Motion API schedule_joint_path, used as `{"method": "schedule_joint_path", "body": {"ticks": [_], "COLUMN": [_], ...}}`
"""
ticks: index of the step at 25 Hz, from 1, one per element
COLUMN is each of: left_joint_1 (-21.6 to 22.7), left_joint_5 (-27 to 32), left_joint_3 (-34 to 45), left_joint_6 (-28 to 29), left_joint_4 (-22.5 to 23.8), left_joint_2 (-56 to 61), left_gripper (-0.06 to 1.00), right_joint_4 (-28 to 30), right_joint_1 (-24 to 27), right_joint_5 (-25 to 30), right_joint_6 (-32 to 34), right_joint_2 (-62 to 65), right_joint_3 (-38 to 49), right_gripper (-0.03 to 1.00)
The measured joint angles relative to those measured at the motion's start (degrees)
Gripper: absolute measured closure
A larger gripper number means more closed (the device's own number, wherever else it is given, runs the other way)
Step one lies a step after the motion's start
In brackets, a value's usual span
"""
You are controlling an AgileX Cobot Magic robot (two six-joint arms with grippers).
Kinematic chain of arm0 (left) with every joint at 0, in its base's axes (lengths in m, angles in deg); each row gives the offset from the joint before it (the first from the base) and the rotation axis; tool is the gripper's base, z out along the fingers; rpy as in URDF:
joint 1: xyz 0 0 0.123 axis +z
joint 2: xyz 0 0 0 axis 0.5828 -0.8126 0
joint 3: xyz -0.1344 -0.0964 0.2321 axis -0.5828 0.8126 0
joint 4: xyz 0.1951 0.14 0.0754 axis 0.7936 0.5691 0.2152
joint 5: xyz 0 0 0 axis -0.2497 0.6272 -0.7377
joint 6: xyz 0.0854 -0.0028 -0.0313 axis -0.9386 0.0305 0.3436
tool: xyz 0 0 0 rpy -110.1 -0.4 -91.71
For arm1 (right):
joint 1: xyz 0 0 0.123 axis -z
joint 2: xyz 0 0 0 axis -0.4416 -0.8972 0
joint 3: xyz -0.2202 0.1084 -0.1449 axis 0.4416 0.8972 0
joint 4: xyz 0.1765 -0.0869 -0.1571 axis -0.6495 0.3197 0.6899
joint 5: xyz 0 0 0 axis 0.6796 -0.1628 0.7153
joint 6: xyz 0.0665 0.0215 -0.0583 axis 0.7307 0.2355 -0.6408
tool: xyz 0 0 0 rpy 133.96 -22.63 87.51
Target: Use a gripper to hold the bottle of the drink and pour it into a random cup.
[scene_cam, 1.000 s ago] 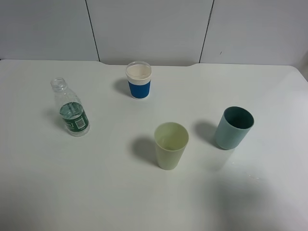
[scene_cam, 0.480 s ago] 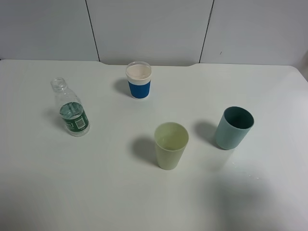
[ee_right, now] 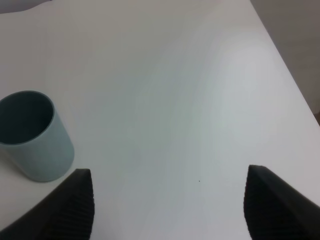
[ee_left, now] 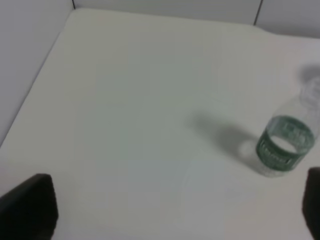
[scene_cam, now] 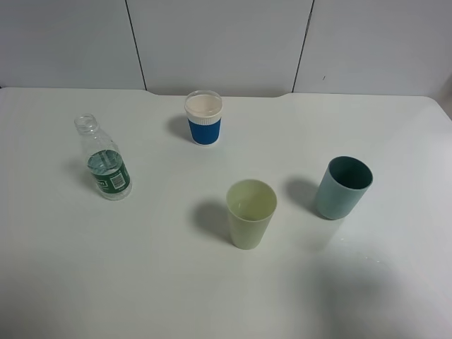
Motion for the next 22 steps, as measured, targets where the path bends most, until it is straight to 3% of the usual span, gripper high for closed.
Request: {"method": "schedule_joint_path", "body": {"ticks": [7,11,22], "left_joint_1": [5.8,6.1,6.1], "left_joint_5": [1.0,1.0,0.8], "left_joint_3": [0.0,0.0,7.7], "left_joint_6": [-4.0,-6.6,-6.8], "left_joint_4": [-3.2,-5.8,-5.9], "left_joint_2": [0.1,0.1,8.9], "left_gripper": [-0.05,-0.05,-0.05], "right_joint_4": [0.0,0.0,0.0], "right_joint_1": [0.0,0.0,0.0], "right_joint_5": [0.0,0.0,0.0], "right_joint_6": [0.0,0.0,0.0], "right_joint_2": [0.0,0.0,0.0], "right_joint_3": [0.0,0.0,0.0], "right_gripper": [0.33,0.33,0.33]}}
